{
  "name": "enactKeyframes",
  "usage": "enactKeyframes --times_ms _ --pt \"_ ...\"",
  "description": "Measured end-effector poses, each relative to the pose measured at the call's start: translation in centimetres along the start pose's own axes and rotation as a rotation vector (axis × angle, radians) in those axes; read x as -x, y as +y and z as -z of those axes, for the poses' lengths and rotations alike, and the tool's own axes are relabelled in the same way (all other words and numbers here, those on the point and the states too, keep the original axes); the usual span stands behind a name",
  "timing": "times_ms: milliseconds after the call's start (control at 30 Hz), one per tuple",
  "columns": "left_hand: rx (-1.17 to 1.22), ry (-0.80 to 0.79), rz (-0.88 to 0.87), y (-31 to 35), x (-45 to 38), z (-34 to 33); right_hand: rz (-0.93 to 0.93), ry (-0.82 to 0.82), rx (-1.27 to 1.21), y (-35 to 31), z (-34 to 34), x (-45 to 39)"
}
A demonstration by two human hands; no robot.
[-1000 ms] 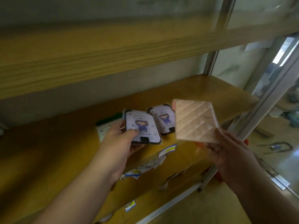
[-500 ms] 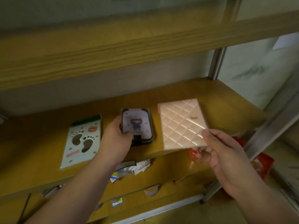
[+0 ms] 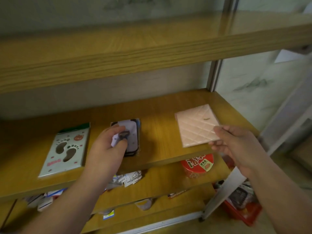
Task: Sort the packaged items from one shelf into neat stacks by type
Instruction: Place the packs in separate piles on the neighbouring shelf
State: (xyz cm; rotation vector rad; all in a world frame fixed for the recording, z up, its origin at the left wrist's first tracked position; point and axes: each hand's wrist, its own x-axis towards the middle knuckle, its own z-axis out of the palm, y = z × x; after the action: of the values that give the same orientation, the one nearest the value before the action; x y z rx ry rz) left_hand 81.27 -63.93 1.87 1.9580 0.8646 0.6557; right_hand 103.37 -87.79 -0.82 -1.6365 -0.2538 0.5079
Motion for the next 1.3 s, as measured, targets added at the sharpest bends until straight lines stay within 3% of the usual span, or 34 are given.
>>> enactKeyframes --times_ms 267,500,733,967,1300 --pt "-0.092 -0.006 -0.032 0.4 0.1 -1.4 0.204 0.138 0.708 -0.3 -0.4 -0.5" --pt "-0.332 -0.020 -0.178 0.7 1.0 -1.2 0.421 0.255 1.092 -0.8 -0.2 1.7" --pt "-0.472 -0.007 -0.210 0.4 2.6 1.2 0.612 0.068 0.984 -2.5 -4.6 4.0" --pt "-0.691 0.106 -0.166 -1.5 4.0 6.4 0.795 -0.072 0.848 -3.3 -11.5 5.7" --pt "-0.724 0.269 -0.065 -5.0 8.4 16.4 0.858 -0.330 0.861 -4.1 -22.4 9.7"
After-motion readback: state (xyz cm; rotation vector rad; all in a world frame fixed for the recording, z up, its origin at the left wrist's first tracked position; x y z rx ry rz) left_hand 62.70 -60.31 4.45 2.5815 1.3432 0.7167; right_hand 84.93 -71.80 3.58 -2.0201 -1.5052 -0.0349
